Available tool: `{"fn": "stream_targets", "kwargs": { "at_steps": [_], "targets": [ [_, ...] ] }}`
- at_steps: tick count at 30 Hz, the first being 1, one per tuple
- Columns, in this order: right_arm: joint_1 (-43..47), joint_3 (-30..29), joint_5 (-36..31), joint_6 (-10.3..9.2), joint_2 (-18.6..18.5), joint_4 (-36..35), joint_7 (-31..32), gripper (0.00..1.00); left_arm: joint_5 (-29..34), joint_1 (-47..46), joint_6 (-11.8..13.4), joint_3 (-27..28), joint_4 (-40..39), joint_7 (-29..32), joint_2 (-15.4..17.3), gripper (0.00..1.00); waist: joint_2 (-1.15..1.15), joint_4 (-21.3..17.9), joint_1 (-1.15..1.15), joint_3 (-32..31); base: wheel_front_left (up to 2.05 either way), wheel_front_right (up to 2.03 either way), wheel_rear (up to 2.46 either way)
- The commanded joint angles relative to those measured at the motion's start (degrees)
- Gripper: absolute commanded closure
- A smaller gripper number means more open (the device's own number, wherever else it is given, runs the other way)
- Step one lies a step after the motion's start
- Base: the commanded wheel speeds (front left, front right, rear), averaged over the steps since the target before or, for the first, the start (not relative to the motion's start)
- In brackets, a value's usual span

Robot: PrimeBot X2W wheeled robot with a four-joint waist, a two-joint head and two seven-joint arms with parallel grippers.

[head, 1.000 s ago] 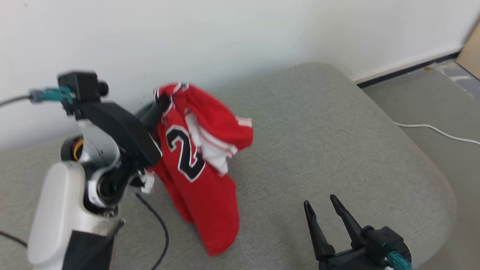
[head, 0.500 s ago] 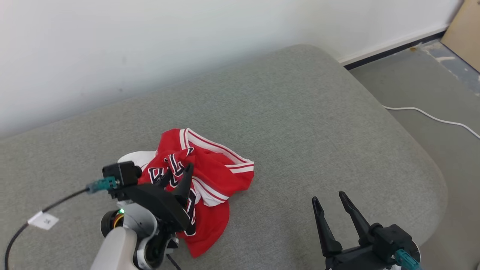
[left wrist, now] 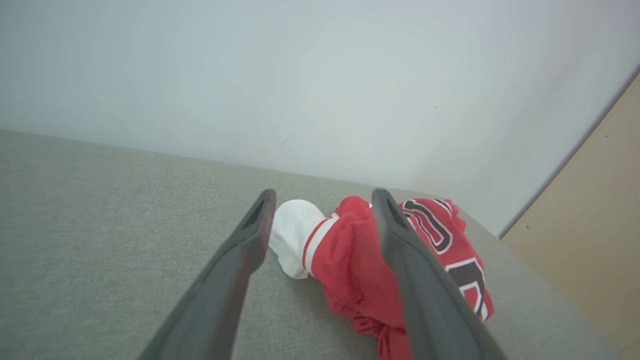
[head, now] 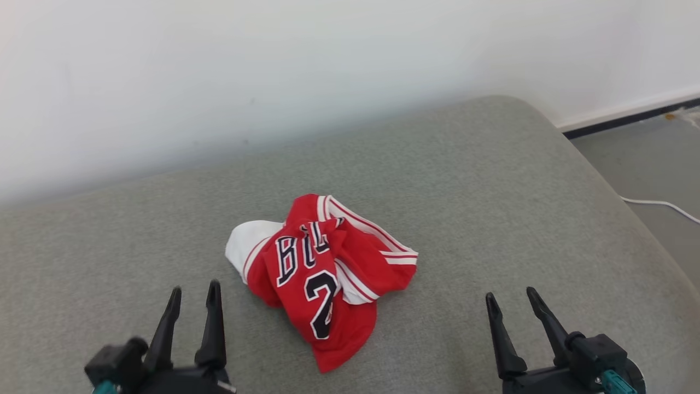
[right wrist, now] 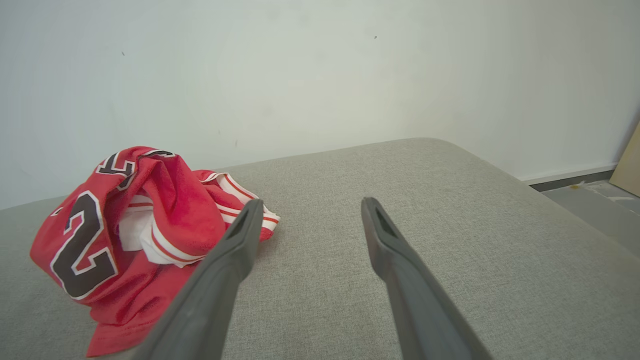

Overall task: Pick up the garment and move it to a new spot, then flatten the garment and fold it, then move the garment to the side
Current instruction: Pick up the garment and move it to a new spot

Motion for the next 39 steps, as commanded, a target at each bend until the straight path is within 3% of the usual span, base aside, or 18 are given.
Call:
{"fn": "stream_targets", "kwargs": {
  "at_steps": [1, 11, 21, 39],
  "targets": [
    [0.93, -0.63, -0.86, 0.05, -0.07, -0.38, 0.21, 0.00, 1.77, 1.96, 0.03, 0.17, -0.42, -0.48, 0.58, 0.00, 0.00, 2.61, 0.00, -1.63, 0.00, 0.00, 0.00],
    [4.89, -3.78, -2.87, 0.05, -0.06, -0.67, 2.44, 0.00, 13.25, 14.23, -0.70, 7.41, -7.31, -0.65, -1.28, 0.00, 0.00, 6.10, 0.00, -4.07, 0.00, 0.00, 0.00],
    [7.29, -3.06, -4.09, 0.05, -0.06, -1.84, 4.28, 0.00, 16.61, 19.76, -1.83, 12.28, -6.56, -0.66, -2.85, 0.00, 0.00, 8.74, 0.00, -5.60, 0.00, 0.00, 0.00],
    [6.32, -2.86, -4.11, 0.05, -0.07, -2.27, 5.50, 0.00, 16.63, 19.14, -2.30, 11.11, -5.72, -0.67, -3.24, 0.00, 0.00, 11.86, 0.00, -4.75, 0.00, 0.00, 0.00]
  ]
}}
